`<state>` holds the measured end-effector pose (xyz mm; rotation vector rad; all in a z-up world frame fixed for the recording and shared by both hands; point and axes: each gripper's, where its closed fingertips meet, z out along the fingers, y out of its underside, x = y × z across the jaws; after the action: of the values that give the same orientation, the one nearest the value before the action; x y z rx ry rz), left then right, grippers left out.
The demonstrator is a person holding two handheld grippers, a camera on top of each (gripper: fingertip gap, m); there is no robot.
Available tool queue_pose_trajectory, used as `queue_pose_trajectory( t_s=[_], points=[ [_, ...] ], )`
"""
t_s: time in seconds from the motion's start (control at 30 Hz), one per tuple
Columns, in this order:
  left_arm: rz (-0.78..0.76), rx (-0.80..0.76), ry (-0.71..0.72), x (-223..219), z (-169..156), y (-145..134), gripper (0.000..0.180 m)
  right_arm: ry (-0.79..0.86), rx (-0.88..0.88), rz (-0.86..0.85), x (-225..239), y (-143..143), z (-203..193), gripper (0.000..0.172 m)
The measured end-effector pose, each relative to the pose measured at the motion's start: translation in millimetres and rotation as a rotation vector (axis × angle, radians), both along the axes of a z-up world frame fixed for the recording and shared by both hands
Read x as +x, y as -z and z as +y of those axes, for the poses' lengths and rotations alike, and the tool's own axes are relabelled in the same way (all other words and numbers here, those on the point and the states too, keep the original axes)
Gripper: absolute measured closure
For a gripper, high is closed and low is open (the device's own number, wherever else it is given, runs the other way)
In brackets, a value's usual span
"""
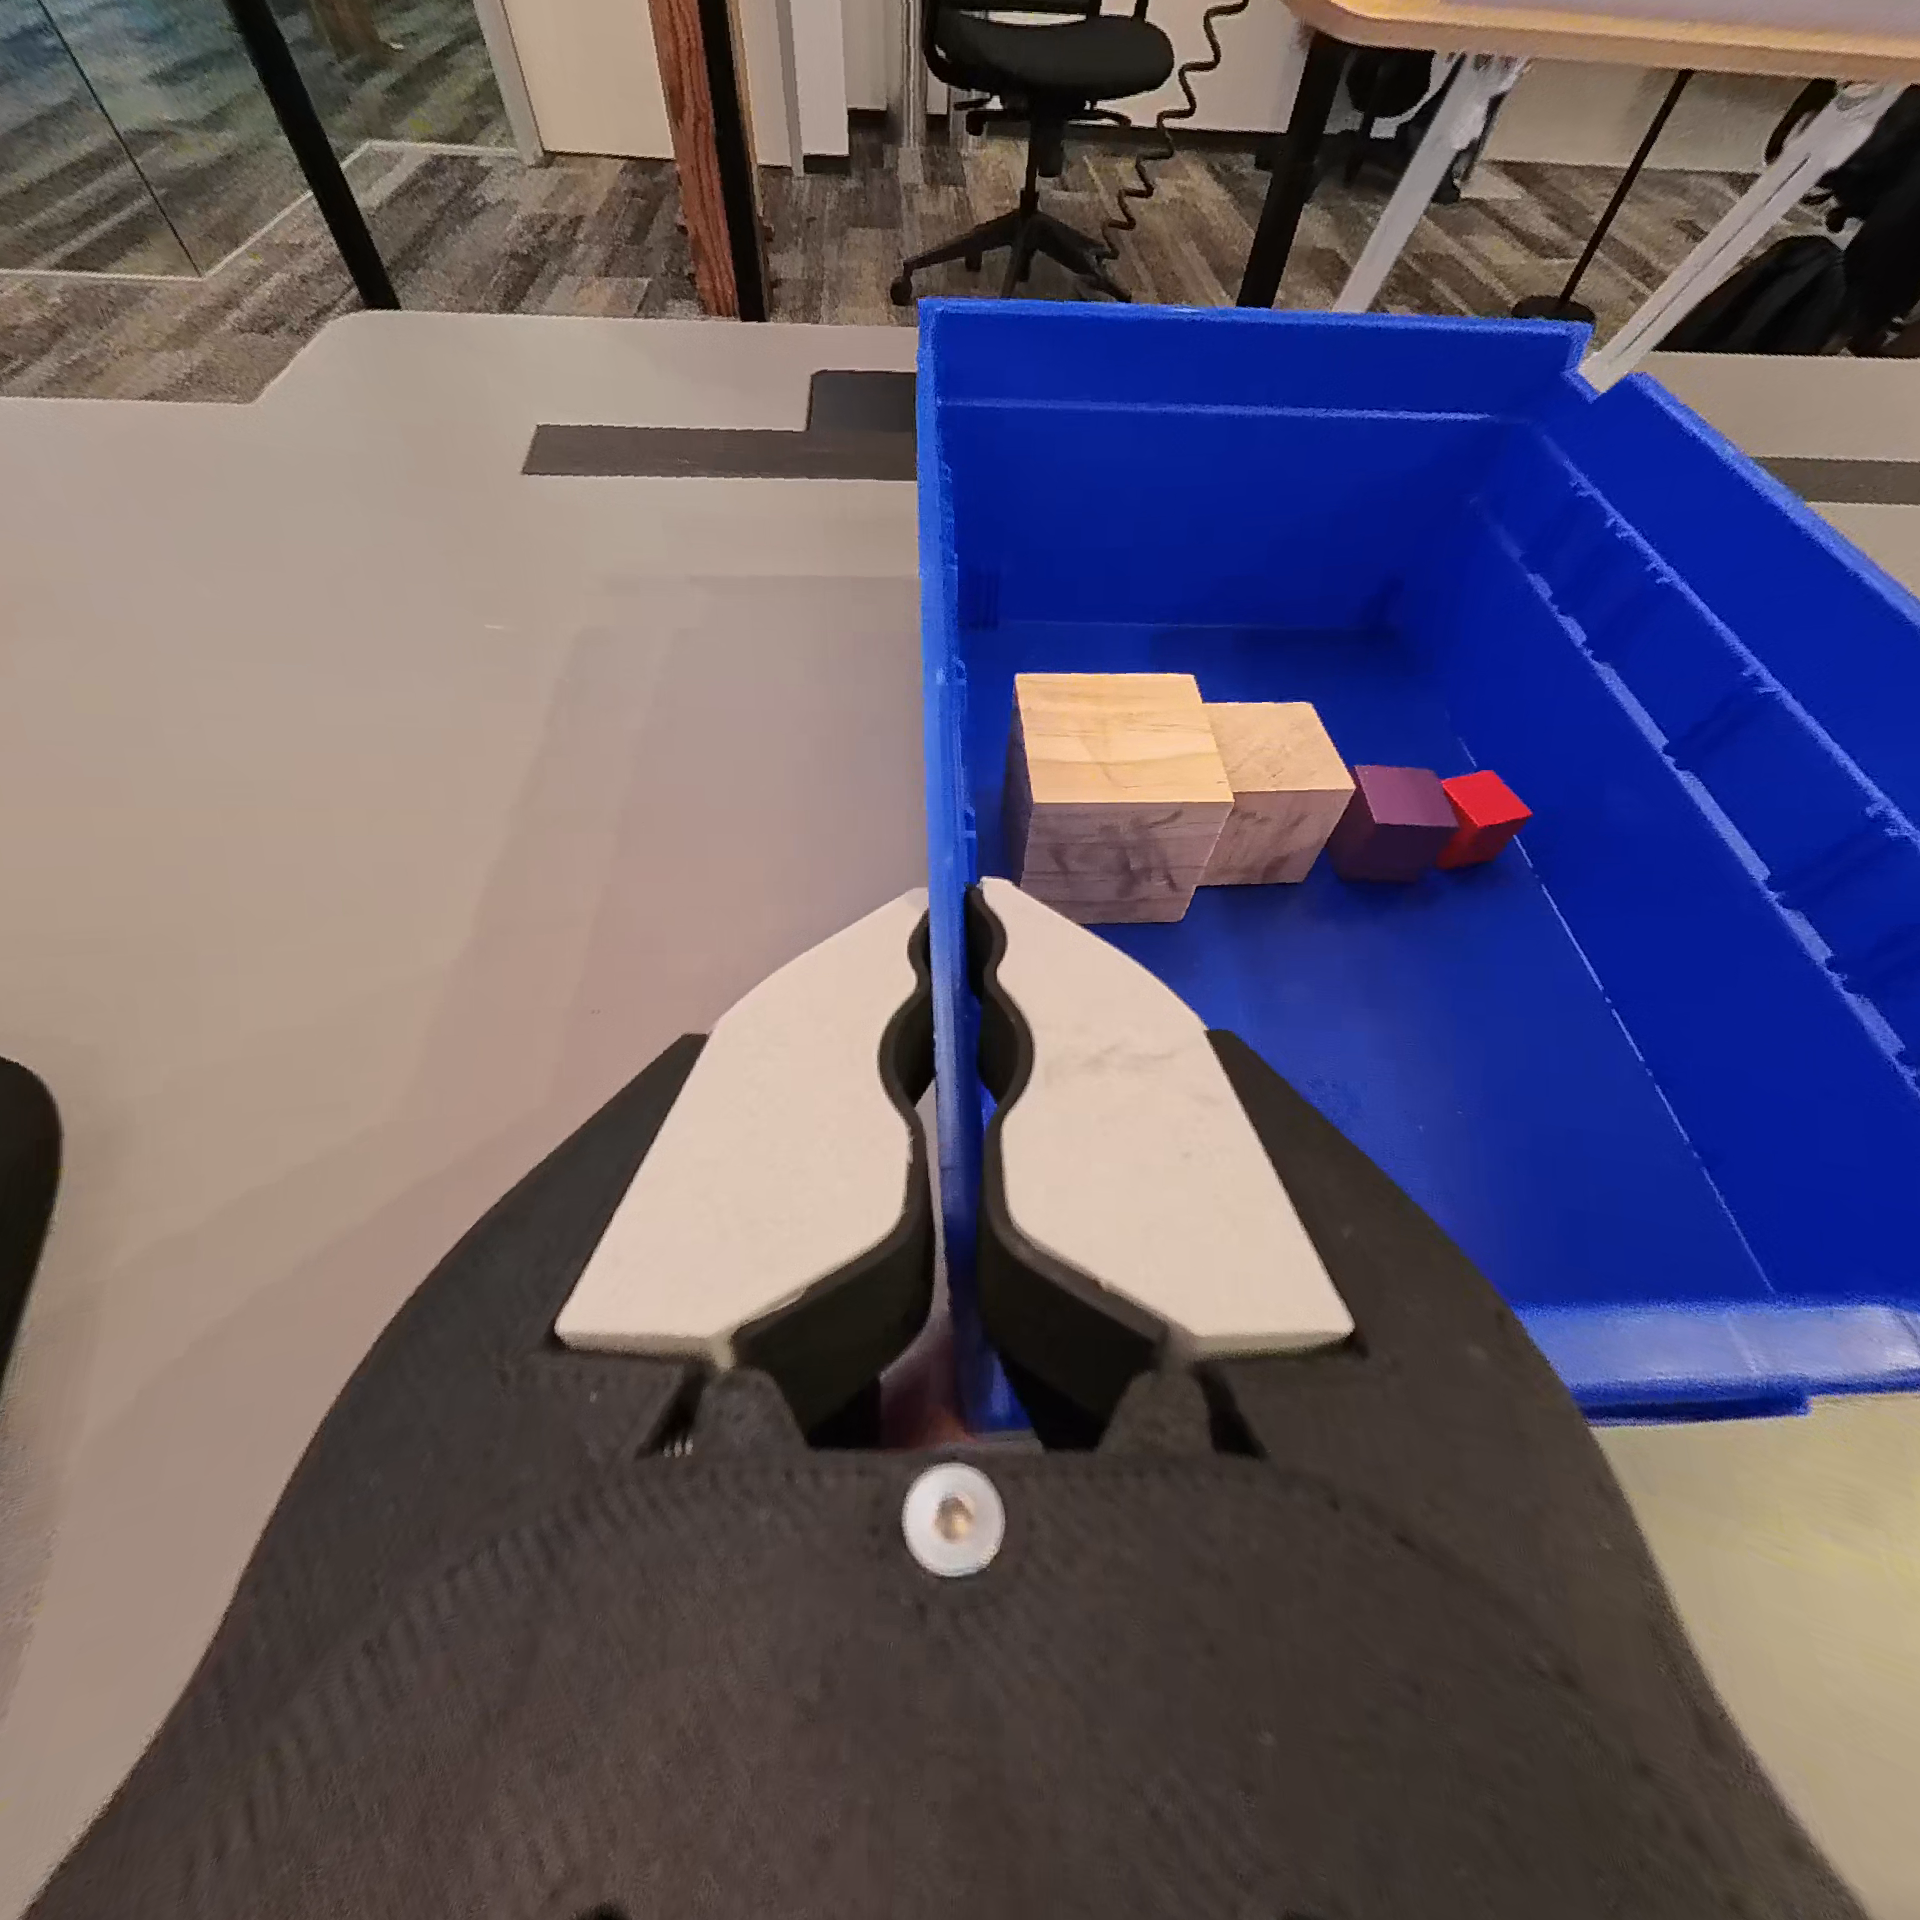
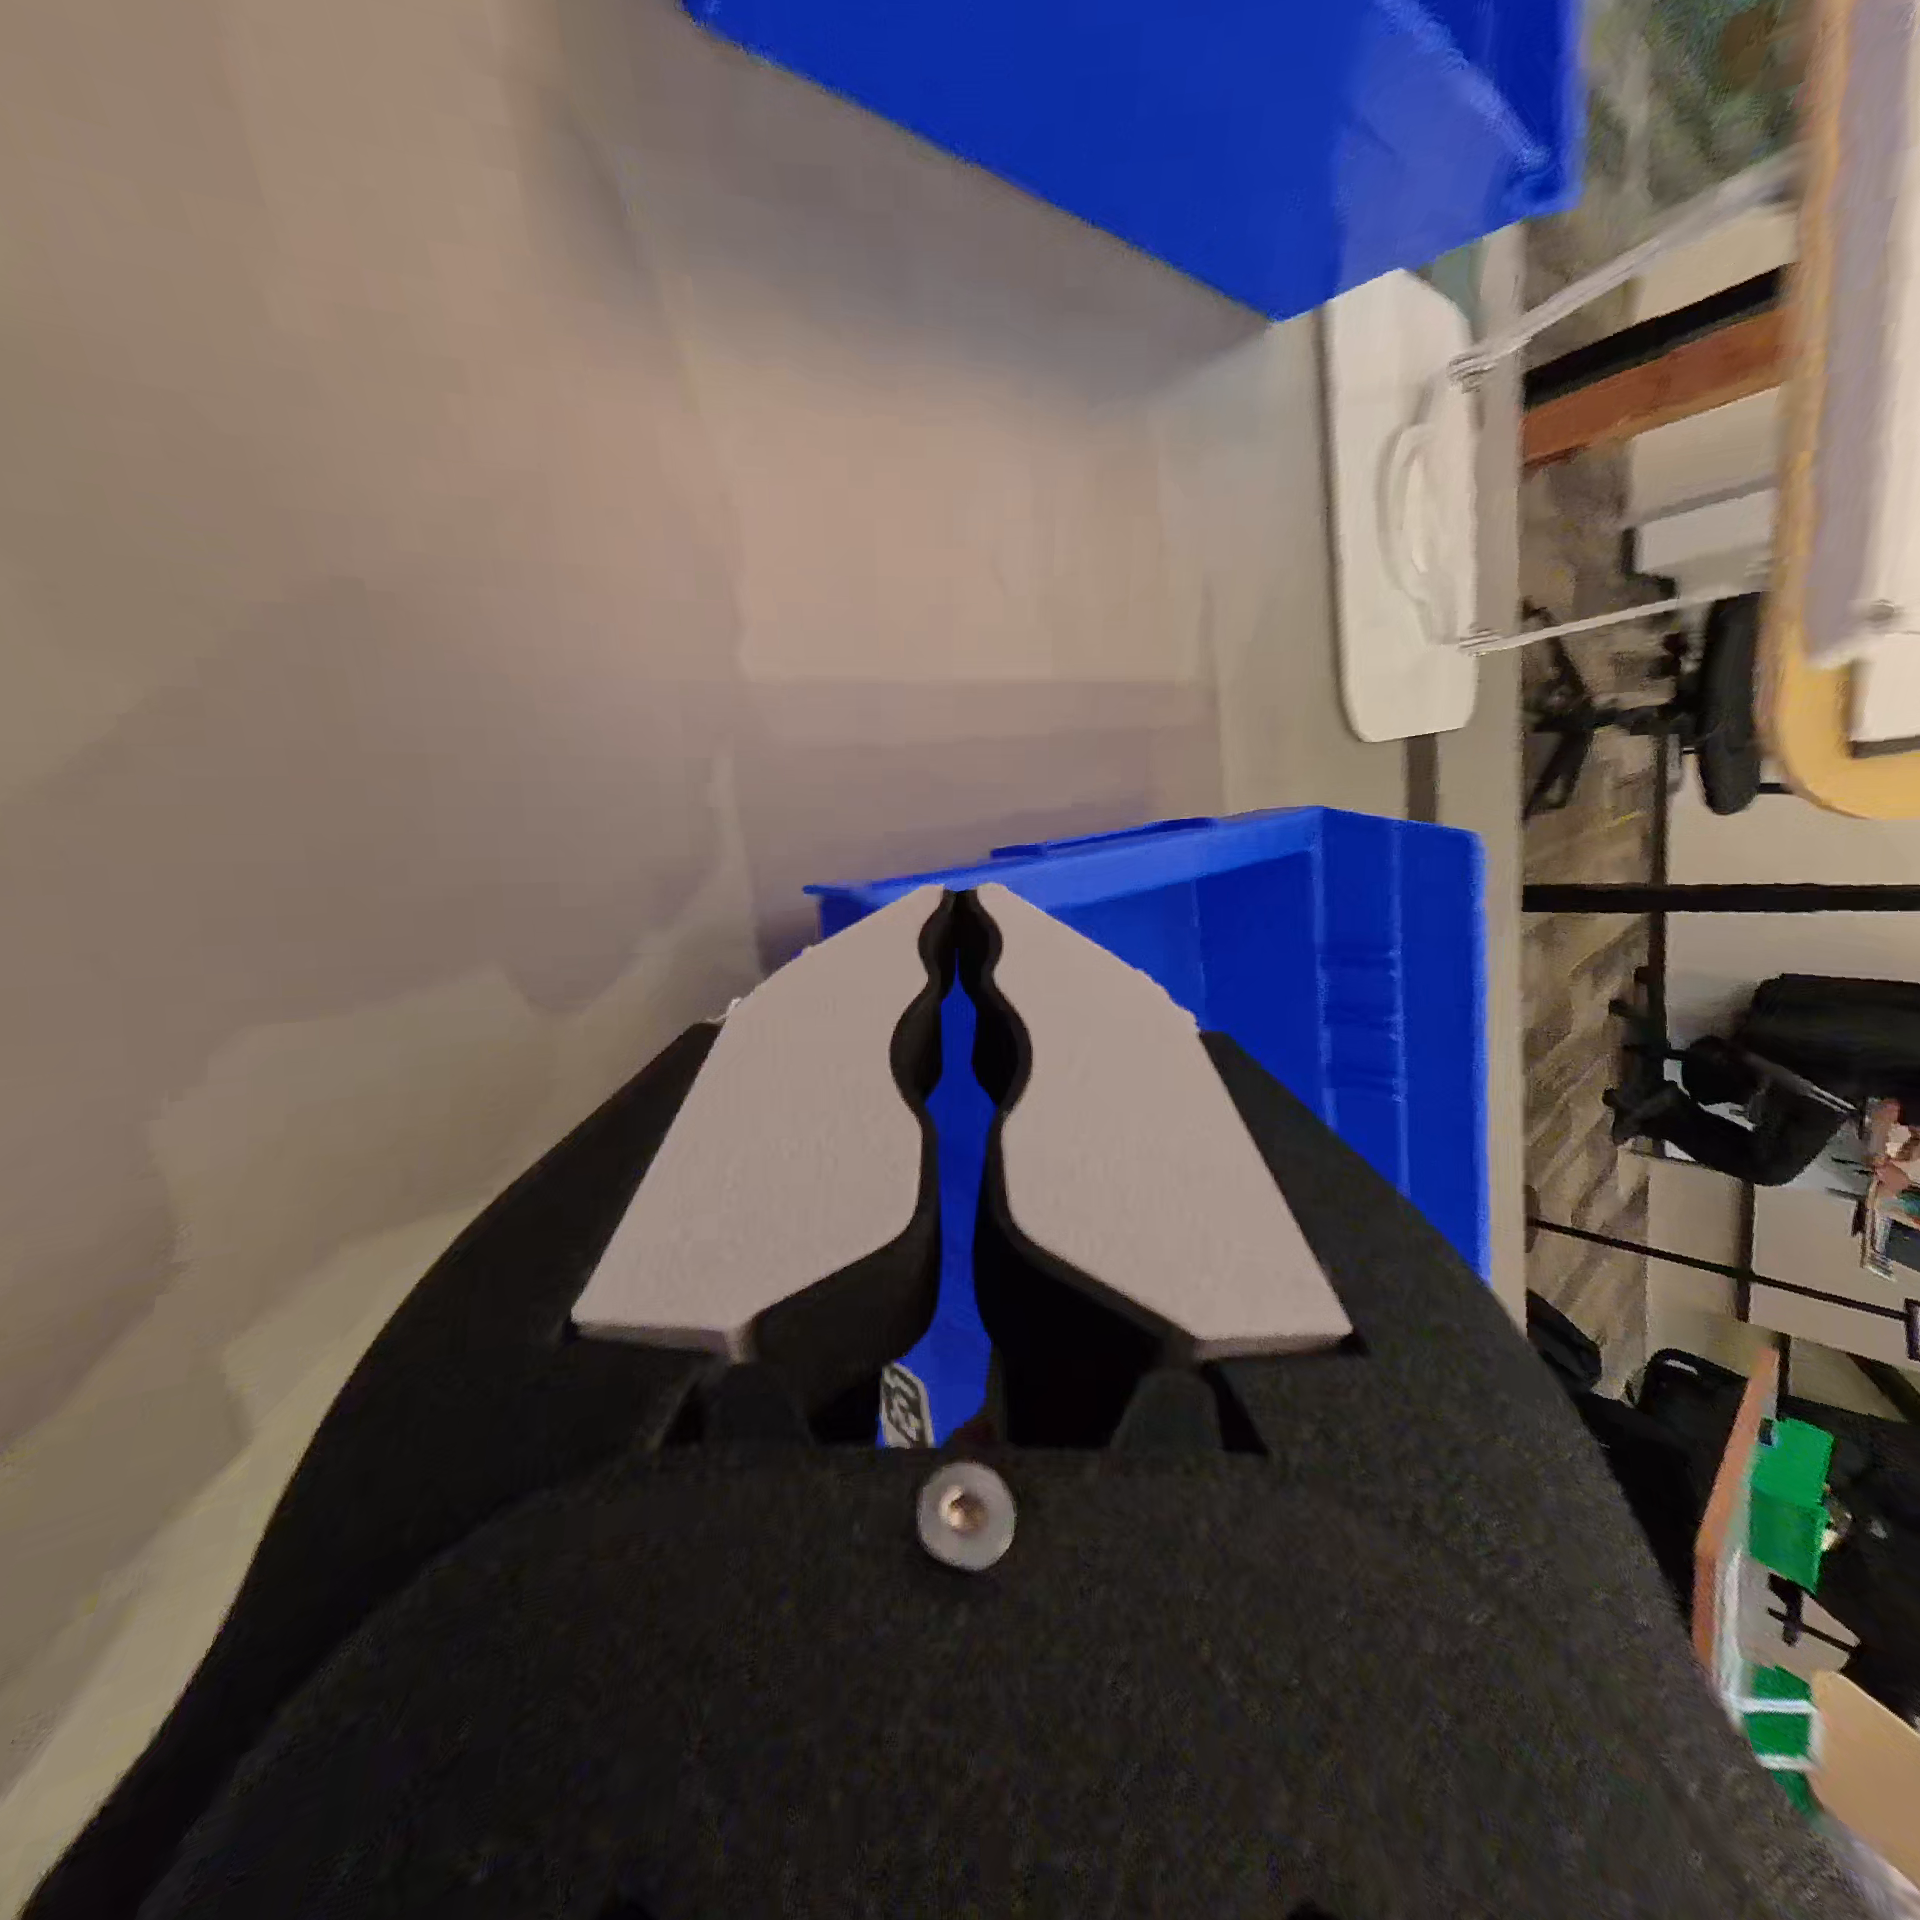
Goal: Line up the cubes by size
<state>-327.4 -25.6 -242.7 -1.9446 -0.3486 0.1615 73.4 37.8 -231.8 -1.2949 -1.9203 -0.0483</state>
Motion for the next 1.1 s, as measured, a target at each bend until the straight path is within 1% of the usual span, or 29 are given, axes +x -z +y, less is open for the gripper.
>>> queue_pose_trajectory(
  t_s=[0.03, 0.07, 0.1, 0.13, 0.17, 0.2, 0.23, 0.27, 0.3, 0.33, 0.37, 0.4, 0.43, 0.47, 0.5, 0.63, 0.73, 0.8, 0.9, 1.03, 1.1],
  points=[
    [0.001, 0.000, -0.003, -1, 0, 0, 0.178, 0.011, -0.001, 0.044, 0, -9, 2, 0.172],
    [0.001, -0.001, -0.004, -2, 0, 0, 0.178, 0.026, -0.023, 0.070, 0, -17, 3, 0.165],
    [0.001, -0.002, -0.005, -2, -1, 0, 0.178, 0.047, -0.040, 0.085, 1, -23, 6, 0.155],
    [0.001, -0.003, -0.007, -3, -1, 0, 0.178, 0.072, -0.056, 0.073, 4, -25, 11, 0.142],
    [0.002, -0.003, -0.008, -3, -1, 0, 0.178, 0.087, -0.077, 0.029, 8, -21, 15, 0.133],
    [0.002, -0.004, -0.009, -3, -1, 0, 0.178, 0.076, -0.099, 0.018, 7, -19, 15, 0.130],
    [0.003, -0.005, -0.011, -3, -1, 0, 0.178, 0.075, -0.134, 0.003, 7, -15, 15, 0.131],
    [0.003, -0.006, -0.012, -4, -1, 0, 0.178, 0.079, -0.163, -0.049, 10, -7, 15, 0.132],
    [0.003, -0.006, -0.013, -4, -1, 0, 0.178, 0.085, -0.147, -0.121, 15, 2, 19, 0.132],
    [0.003, -0.006, -0.013, -4, -1, 0, 0.178, 0.093, -0.100, -0.154, 19, 4, 26, 0.132],
    [0.003, -0.006, -0.013, -5, -2, 0, 0.178, 0.091, -0.119, -0.162, 19, 6, 25, 0.133],
    [0.003, -0.006, -0.014, -5, -2, 0, 0.178, 0.084, -0.181, -0.160, 19, 8, 19, 0.135],
    [0.005, -0.007, -0.015, -6, -2, 0, 0.178, 0.076, -0.226, -0.167, 20, 11, 15, 0.143],
    [0.005, -0.007, -0.017, -7, -2, 0, 0.178, 0.077, -0.232, -0.198, 23, 14, 14, 0.156],
    [0.005, -0.007, -0.018, -7, -2, 0, 0.178, 0.073, -0.217, -0.229, 26, 18, 16, 0.162],
    [0.009, -0.008, -0.023, -11, -1, 0, 0.178, 0.033, -0.202, -0.243, 24, 20, 12, 0.165],
    [0.010, -0.009, -0.030, -14, -2, 0, 0.178, -0.076, -0.226, -0.244, 25, 21, -2, 0.167],
    [0.008, -0.008, -0.035, -17, -2, 0, 0.178, -0.212, -0.211, -0.278, 30, 24, -14, 0.168],
    [0.006, -0.007, -0.042, -21, -3, 0, 0.178, -0.298, -0.208, -0.337, 41, 25, -23, 0.169],
    [0.005, -0.006, -0.046, -23, -5, 0, 0.178, -0.410, -0.232, -0.437, 68, 22, -30, 0.169],
    [0.004, -0.005, -0.048, -24, -5, 0, 0.178, -0.463, -0.243, -0.523, 89, 21, -30, 0.170]
  ],
)
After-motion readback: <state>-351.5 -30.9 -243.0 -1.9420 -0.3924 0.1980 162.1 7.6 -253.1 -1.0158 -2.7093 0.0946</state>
